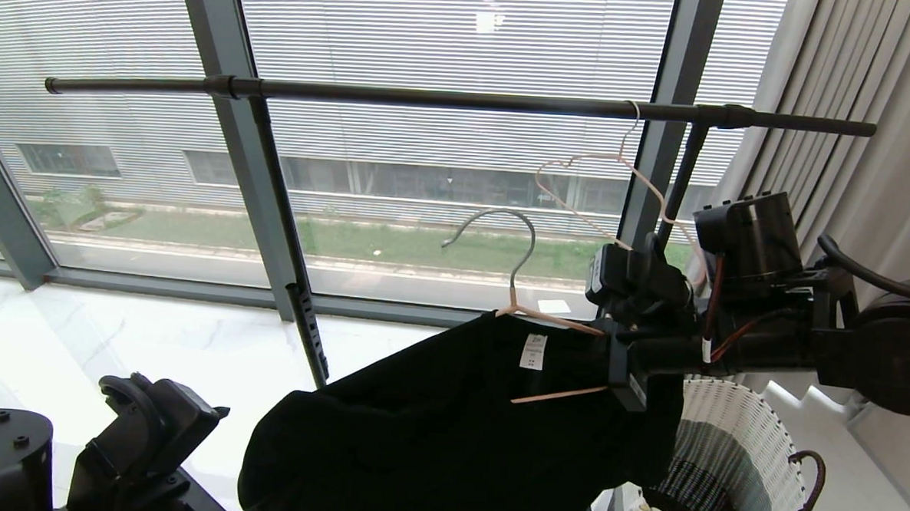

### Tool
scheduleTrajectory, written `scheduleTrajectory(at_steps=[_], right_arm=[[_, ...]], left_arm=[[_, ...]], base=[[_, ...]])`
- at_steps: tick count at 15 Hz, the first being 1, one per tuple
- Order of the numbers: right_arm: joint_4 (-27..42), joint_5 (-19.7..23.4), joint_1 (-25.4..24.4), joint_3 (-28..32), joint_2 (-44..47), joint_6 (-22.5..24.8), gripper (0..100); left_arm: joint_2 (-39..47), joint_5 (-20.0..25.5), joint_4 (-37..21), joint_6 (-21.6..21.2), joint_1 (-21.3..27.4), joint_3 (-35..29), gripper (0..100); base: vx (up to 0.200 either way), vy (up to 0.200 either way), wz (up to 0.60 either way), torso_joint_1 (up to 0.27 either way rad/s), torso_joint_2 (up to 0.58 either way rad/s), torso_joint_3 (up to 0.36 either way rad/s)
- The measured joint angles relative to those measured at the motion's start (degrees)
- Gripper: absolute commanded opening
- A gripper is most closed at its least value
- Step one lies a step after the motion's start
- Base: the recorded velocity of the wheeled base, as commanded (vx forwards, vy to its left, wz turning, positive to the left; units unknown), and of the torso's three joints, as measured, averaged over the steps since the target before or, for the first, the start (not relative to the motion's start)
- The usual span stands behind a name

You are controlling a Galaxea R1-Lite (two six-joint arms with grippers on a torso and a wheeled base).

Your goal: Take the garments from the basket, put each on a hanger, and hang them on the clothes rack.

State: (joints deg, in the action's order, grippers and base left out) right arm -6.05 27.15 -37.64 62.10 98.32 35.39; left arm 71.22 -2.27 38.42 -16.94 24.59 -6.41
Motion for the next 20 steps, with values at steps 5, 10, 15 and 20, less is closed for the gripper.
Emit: scheduleTrajectory(at_steps=[5, 10, 15, 20], right_arm=[[0.00, -0.28, 0.38, -0.02, -0.09, -0.09, 0], [0.11, -2.27, 3.08, -0.11, 0.16, -0.09, 0], [0.33, -2.33, 6.17, -0.22, 0.33, -0.04, 0], [0.00, -2.11, 6.50, -0.04, 0.38, -0.79, 0]], left_arm=[[-1.56, -0.30, 0.00, 0.00, -0.01, 1.27, 0], [-3.25, -0.51, 0.05, 0.00, -2.51, 2.04, 0], [-3.85, -0.49, 0.06, 0.12, -9.29, 0.49, 0], [-5.16, -0.49, -0.02, 0.00, -10.57, 2.61, 0]], base=[[0.000, 0.000, 0.00, 0.000, 0.00, 0.000], [0.000, 0.000, 0.00, 0.000, 0.00, 0.000], [0.000, 0.000, 0.00, 0.000, 0.00, 0.000], [0.000, 0.000, 0.00, 0.000, 0.00, 0.000]])
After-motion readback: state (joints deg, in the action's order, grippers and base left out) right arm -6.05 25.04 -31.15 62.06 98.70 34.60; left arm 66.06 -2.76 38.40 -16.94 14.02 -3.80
